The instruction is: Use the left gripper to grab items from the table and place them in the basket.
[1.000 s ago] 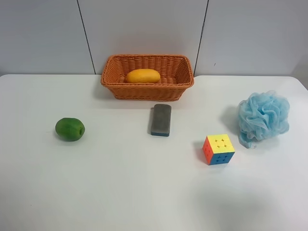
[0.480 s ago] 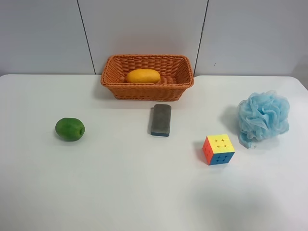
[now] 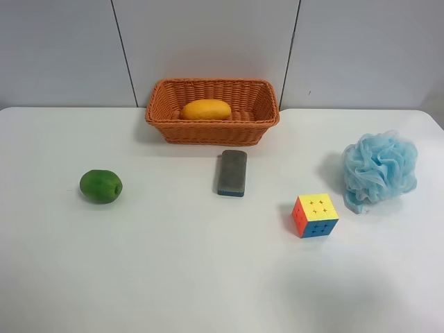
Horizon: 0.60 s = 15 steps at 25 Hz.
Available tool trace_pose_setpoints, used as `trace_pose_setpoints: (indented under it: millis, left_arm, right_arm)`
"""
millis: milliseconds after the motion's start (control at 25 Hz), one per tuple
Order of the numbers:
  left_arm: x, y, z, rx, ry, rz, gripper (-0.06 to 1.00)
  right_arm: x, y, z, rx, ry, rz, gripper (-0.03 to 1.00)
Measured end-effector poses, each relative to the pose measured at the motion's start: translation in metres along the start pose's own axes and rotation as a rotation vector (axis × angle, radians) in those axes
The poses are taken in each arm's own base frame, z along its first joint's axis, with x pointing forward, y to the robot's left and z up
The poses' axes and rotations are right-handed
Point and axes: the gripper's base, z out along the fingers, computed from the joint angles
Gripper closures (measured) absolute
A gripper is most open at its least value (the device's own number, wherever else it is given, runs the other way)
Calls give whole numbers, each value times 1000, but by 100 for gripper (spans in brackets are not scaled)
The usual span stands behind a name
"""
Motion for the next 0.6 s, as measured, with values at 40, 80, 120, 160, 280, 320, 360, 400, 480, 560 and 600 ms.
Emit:
trace_pose_setpoints:
  millis: [40, 80, 120, 160, 280, 320, 360, 400, 480, 560, 600]
  left_arm:
    - [0, 0, 0, 0, 0, 0, -5]
    - [0, 0, 0, 0, 0, 0, -5]
    - [0, 0, 0, 0, 0, 0, -5]
    - [0, 0, 0, 0, 0, 0, -5]
    - [0, 0, 0, 0, 0, 0, -5]
    - [0, 0, 0, 0, 0, 0, -5]
    - [0, 0, 0, 0, 0, 0, -5]
    - [0, 0, 0, 0, 0, 0, -5]
    - [0, 0, 0, 0, 0, 1, -5]
    - [0, 0, 0, 0, 0, 1, -5]
    - [0, 0, 0, 0, 0, 1, -5]
  right_arm:
    - [0, 0, 0, 0, 0, 0, -2]
    - [0, 0, 0, 0, 0, 0, -2]
    - [0, 0, 0, 0, 0, 0, -2]
    - [0, 0, 0, 0, 0, 0, -2]
    - [0, 0, 0, 0, 0, 0, -2]
    - [0, 0, 0, 0, 0, 0, -2]
    - [0, 0, 0, 0, 0, 0, -2]
    - [0, 0, 0, 0, 0, 0, -2]
    - [0, 0, 0, 0, 0, 0, -2]
    - [0, 0, 0, 0, 0, 0, -2]
    - [0, 0, 0, 0, 0, 0, -2]
